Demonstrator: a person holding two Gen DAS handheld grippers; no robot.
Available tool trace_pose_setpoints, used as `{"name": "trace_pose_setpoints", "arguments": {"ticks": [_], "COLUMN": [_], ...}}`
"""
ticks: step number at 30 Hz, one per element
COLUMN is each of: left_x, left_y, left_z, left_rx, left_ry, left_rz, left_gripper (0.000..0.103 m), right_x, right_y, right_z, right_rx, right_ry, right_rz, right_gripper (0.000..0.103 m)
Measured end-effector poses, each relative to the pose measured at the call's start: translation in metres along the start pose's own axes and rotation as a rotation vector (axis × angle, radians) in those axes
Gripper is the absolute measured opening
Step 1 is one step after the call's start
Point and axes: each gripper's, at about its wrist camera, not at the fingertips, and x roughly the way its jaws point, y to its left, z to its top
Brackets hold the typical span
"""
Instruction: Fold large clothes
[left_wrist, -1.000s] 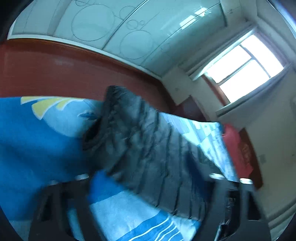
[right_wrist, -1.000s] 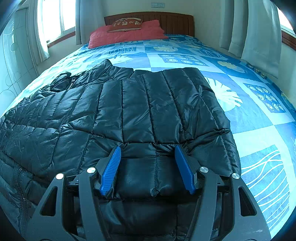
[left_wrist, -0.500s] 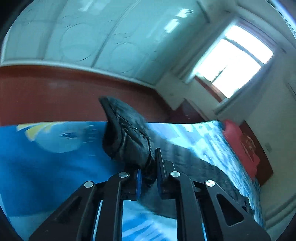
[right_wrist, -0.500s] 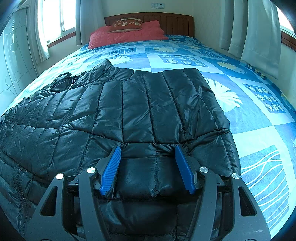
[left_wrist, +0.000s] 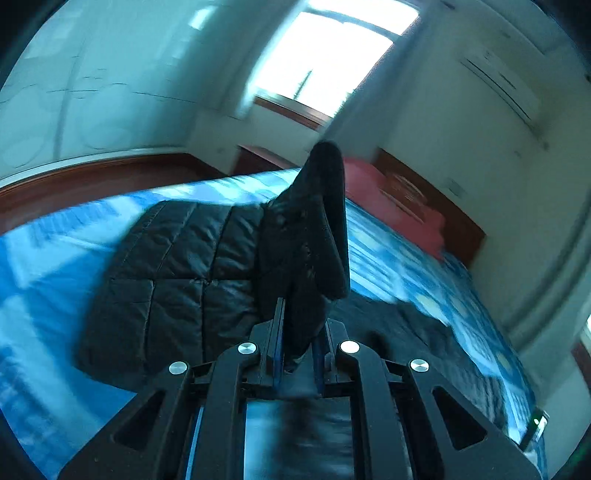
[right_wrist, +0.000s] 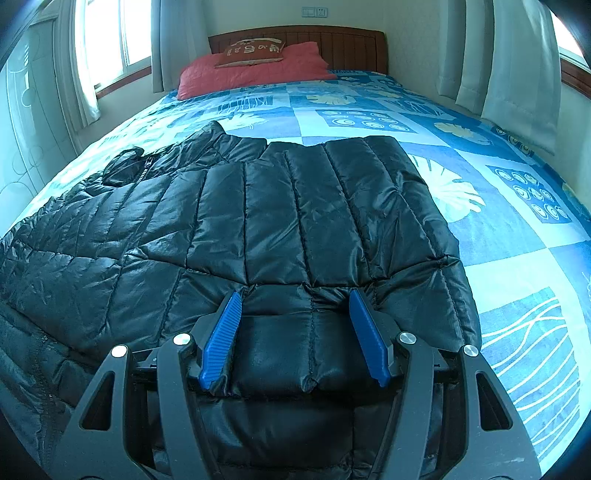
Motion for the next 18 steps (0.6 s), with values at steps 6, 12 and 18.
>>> {"name": "trace_pose_setpoints", "arguments": {"ticks": [6, 12, 18], "left_x": [0.041, 0.068, 0.081], "left_y": [-0.09, -0.153, -0.18], "left_z": [-0.037, -0.081, -0.118], "left_rx": [0.112, 0.206, 0.272], "left_ry": [0.106, 0.214, 0.294], "left_rz": [-0.109, -0.166, -0.148], "left_gripper": [0.012, 0.012, 0.023], "right_x": [0.0, 0.0, 0.0], "right_y": [0.0, -0.001, 0.004], "right_z": [0.0, 0.0, 0.002], "right_rx": [0.001, 0.005, -0.002], "right_ry": [-0.001, -0.003, 0.001], "right_rz": [0.002, 0.01, 0.027], "right_gripper": [0.061, 0.062, 0.07]}}
